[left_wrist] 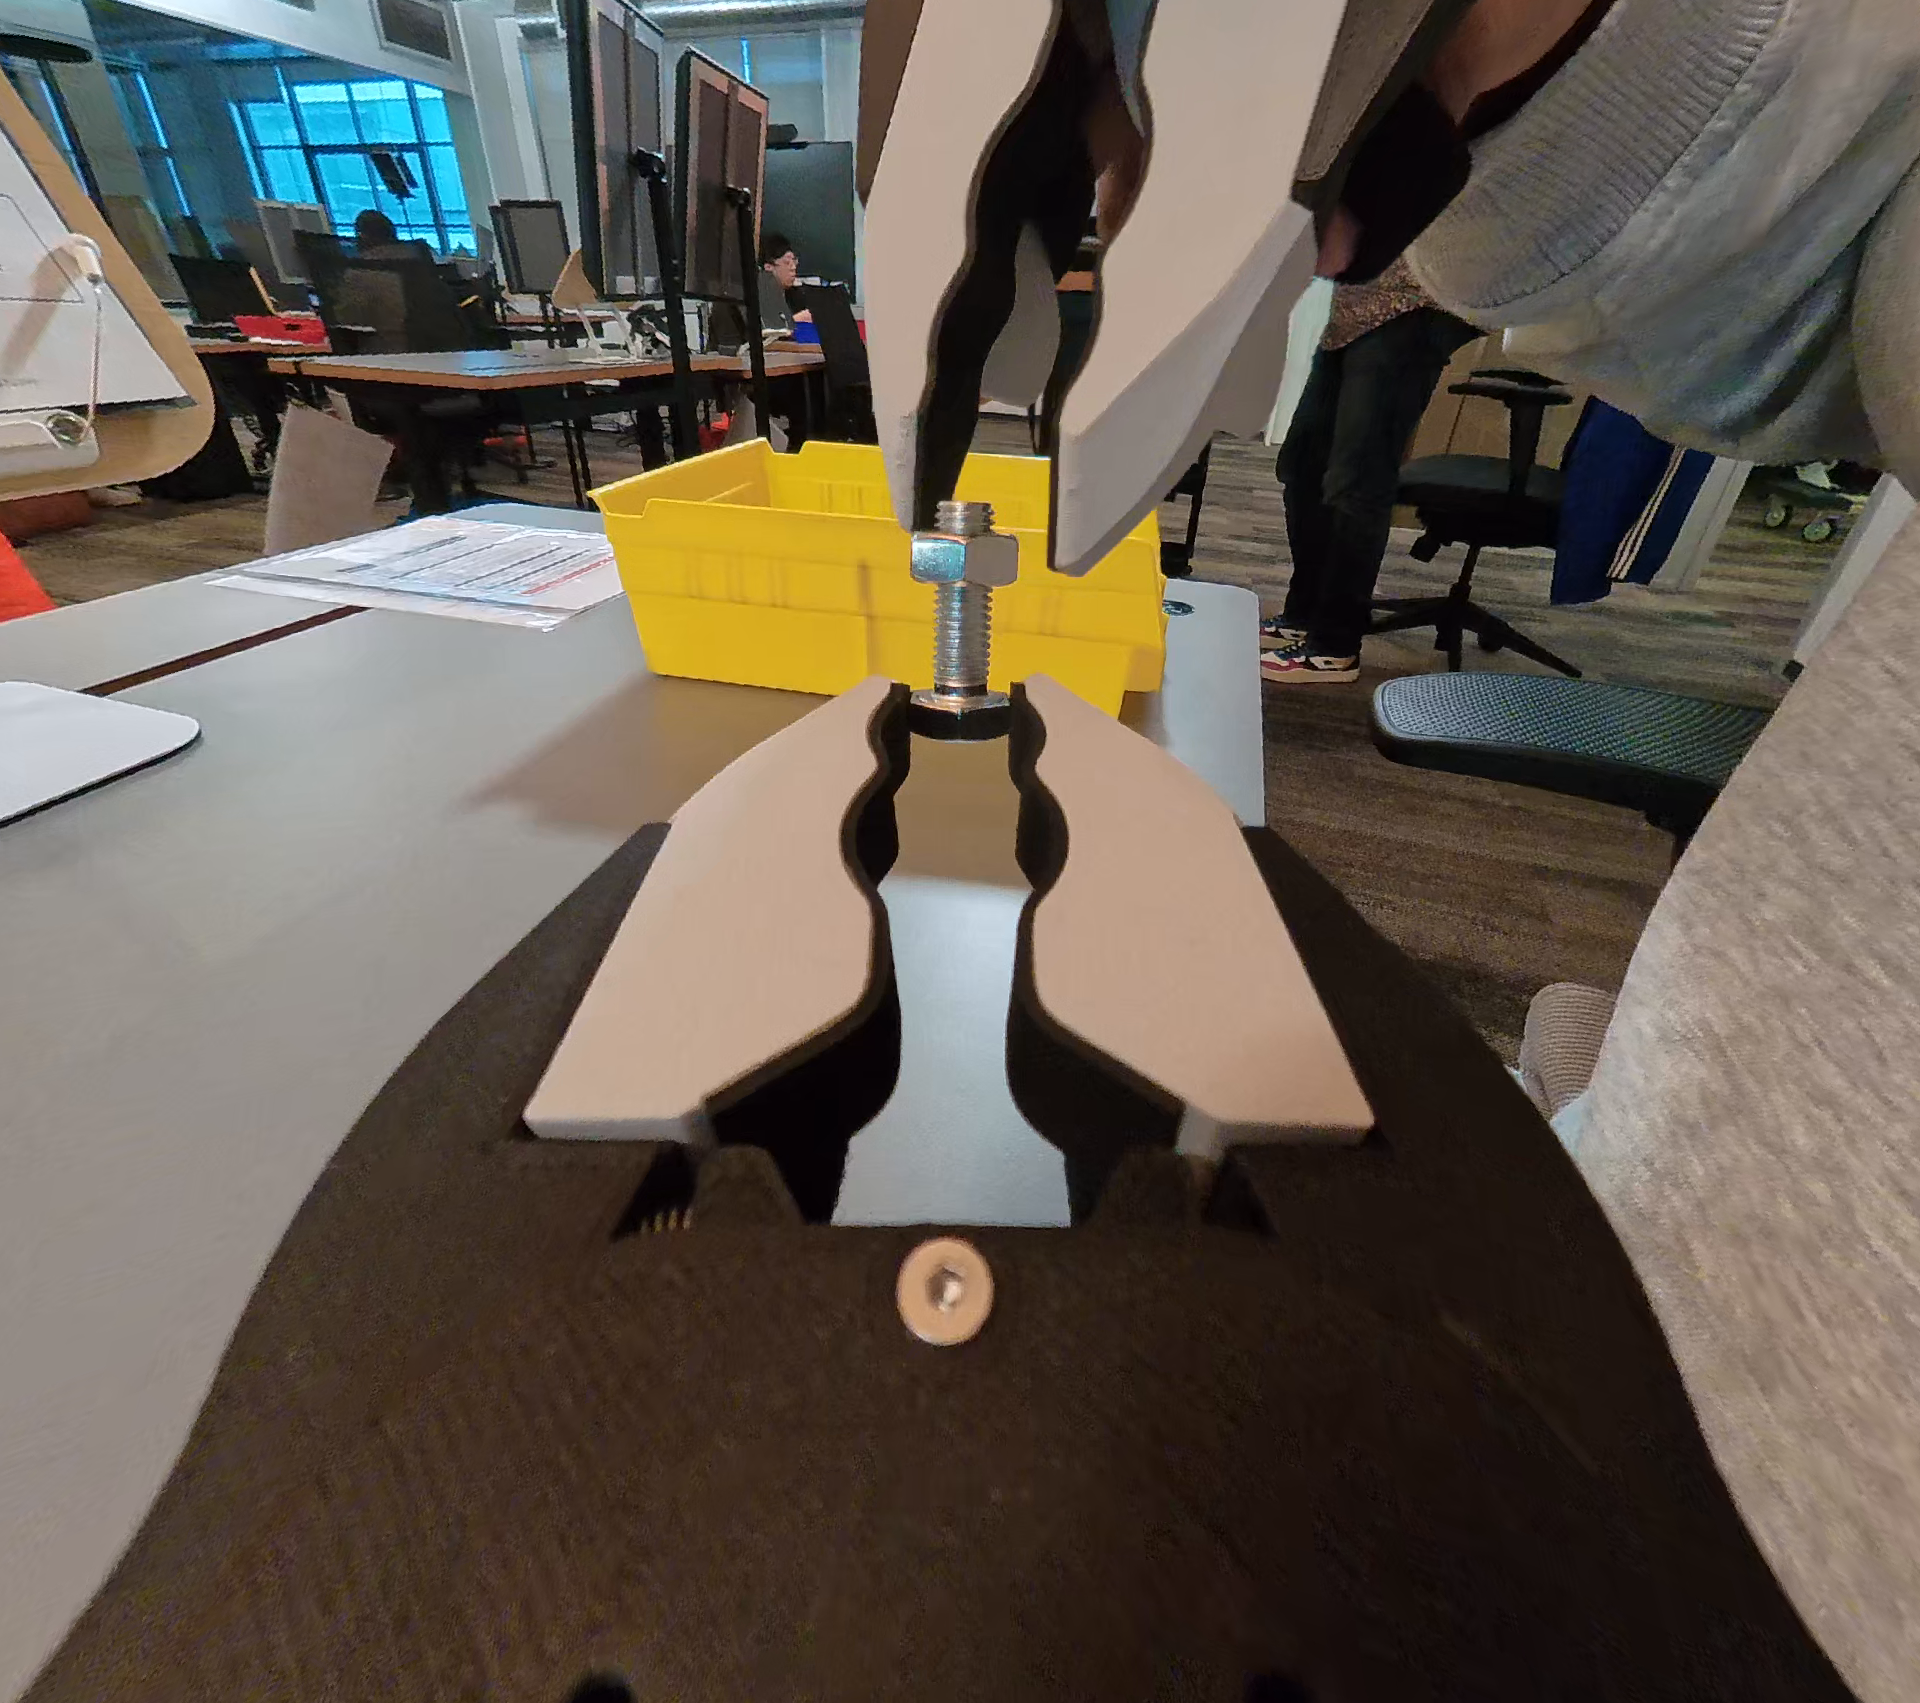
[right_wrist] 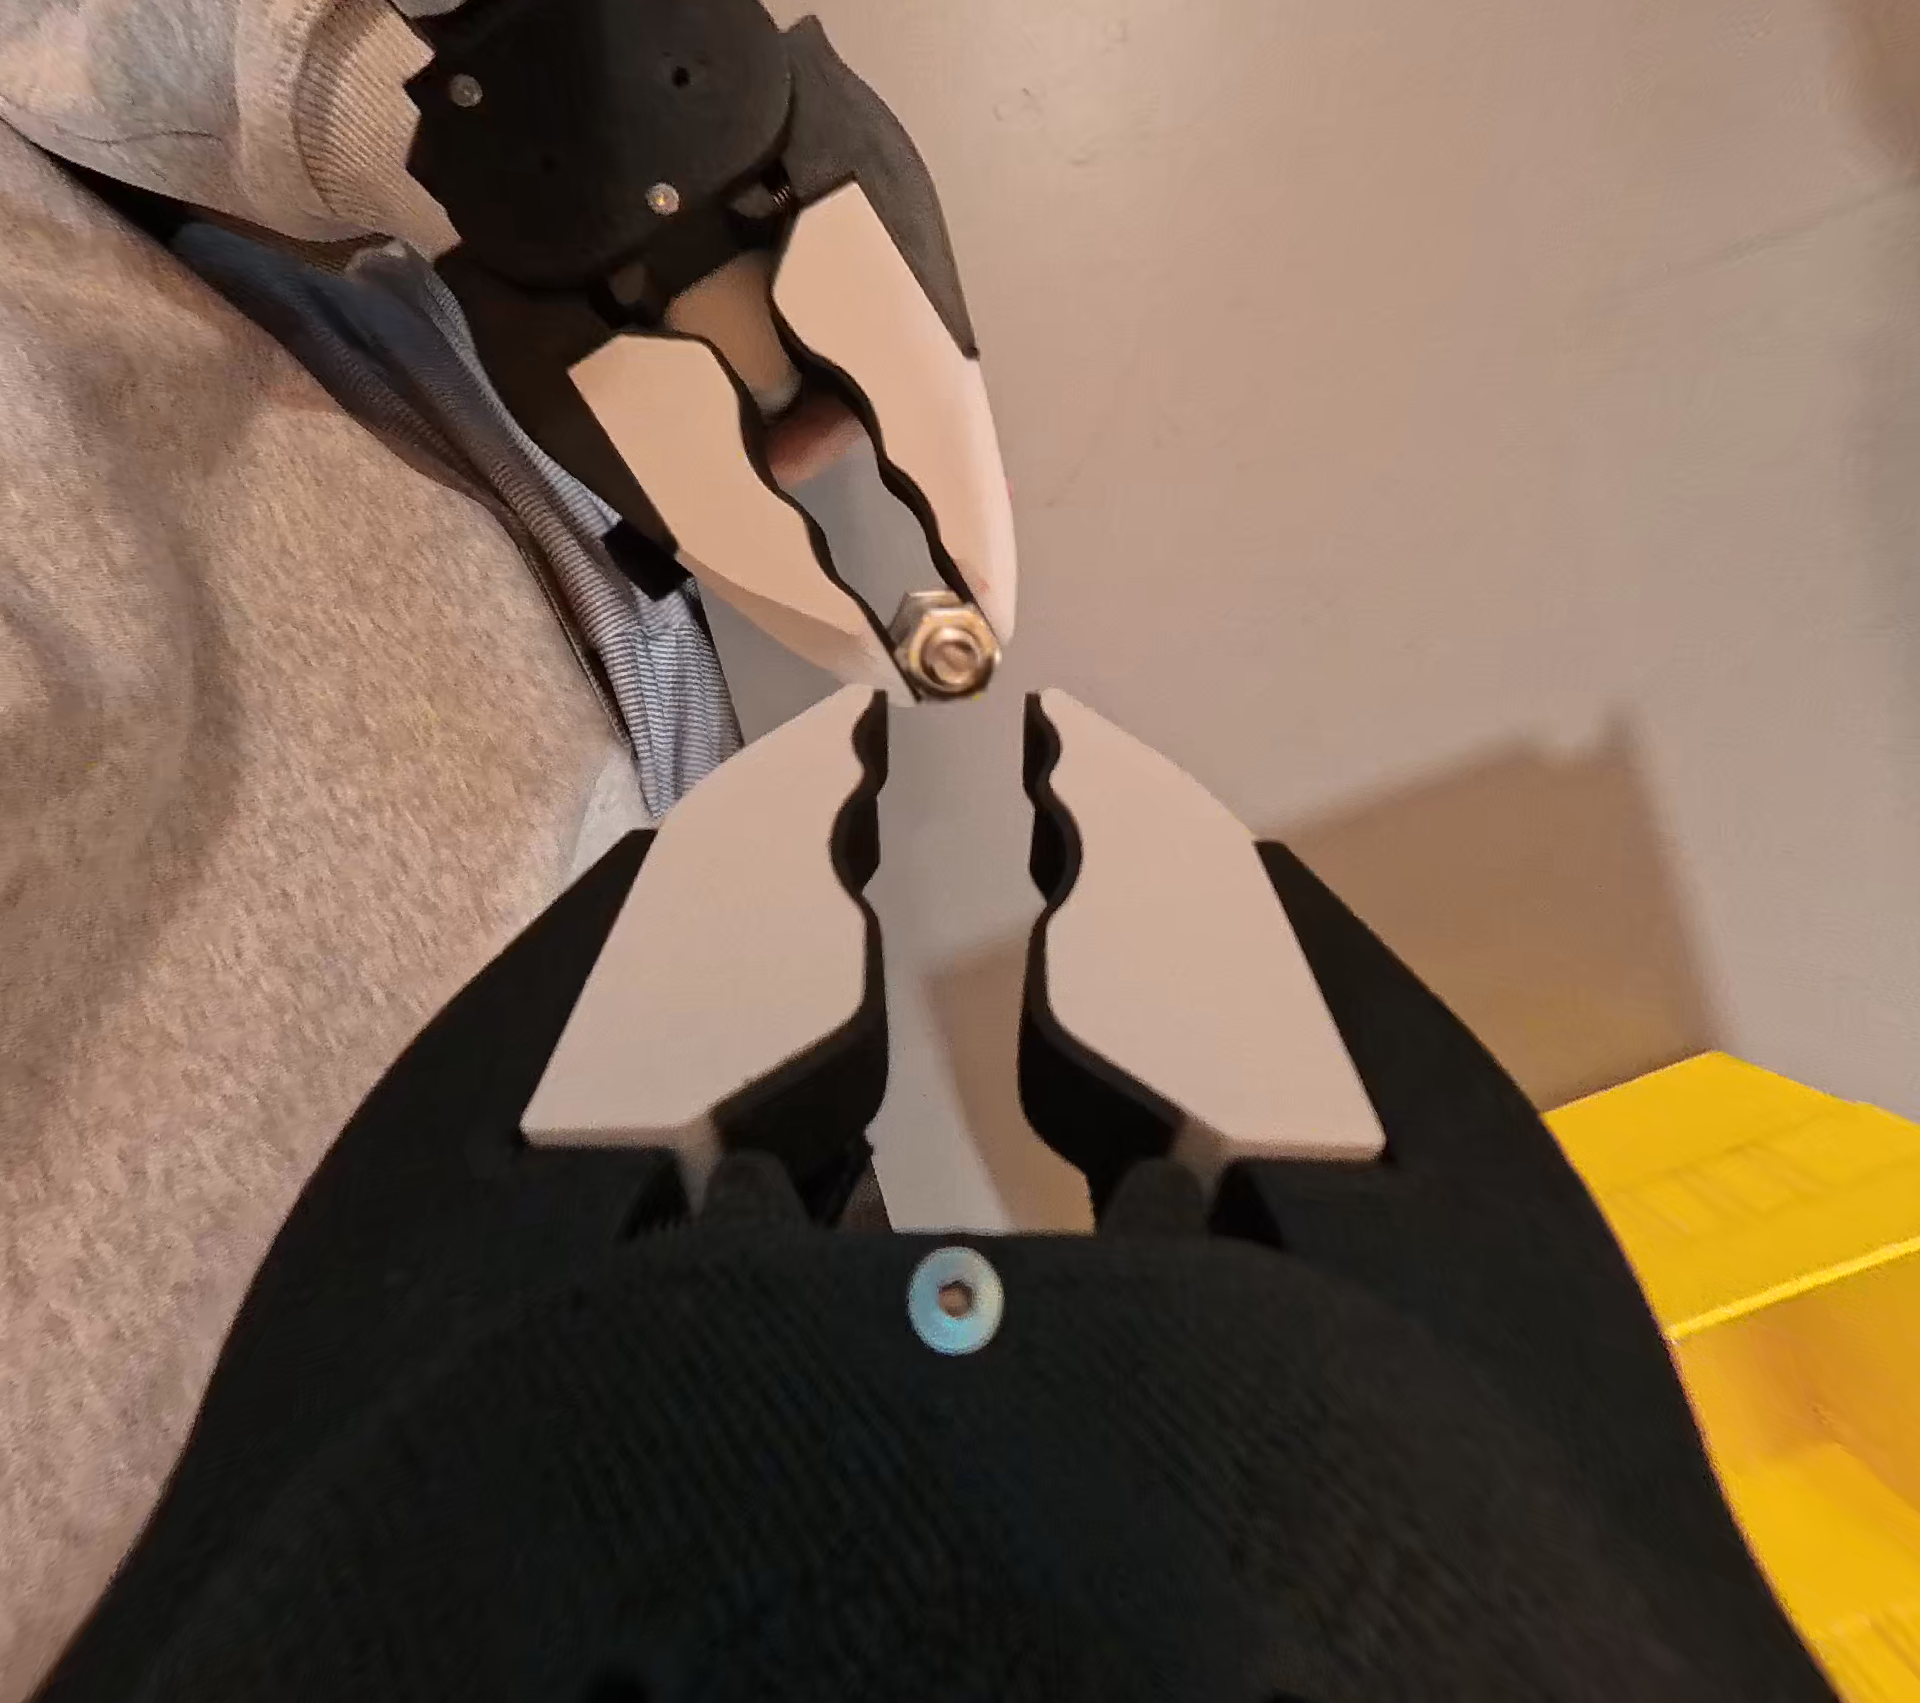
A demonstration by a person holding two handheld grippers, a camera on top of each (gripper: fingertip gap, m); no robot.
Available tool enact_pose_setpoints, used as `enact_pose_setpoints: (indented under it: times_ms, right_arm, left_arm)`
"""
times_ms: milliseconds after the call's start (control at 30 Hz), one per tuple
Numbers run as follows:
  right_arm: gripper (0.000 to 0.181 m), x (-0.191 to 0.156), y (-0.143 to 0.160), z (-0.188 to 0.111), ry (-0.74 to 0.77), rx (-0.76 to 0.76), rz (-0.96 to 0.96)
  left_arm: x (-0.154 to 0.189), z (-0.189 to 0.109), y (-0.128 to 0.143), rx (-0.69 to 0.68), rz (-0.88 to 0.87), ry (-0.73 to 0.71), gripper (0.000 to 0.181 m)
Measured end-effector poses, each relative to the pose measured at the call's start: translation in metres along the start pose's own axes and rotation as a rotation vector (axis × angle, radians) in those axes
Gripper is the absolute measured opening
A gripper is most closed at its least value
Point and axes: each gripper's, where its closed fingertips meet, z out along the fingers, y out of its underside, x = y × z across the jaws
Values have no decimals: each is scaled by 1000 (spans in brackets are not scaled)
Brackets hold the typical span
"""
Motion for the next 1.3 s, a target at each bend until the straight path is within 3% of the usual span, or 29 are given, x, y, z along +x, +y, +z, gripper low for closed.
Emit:
enact_pose_setpoints:
  times_ms: [433,733,1000,1300]
  right_arm:
    - [23,12,7,0,27,-32,17]
    - [25,-5,0,5,-16,-20,-7]
    - [23,17,13,1,23,-45,41]
    - [29,-1,-3,1,-15,10,2]
  left_arm:
    - [0,-1,-2,9,1,-1,19]
    - [3,0,0,3,9,6,19]
    - [1,-1,-1,8,0,2,19]
    - [2,0,0,1,4,5,19]
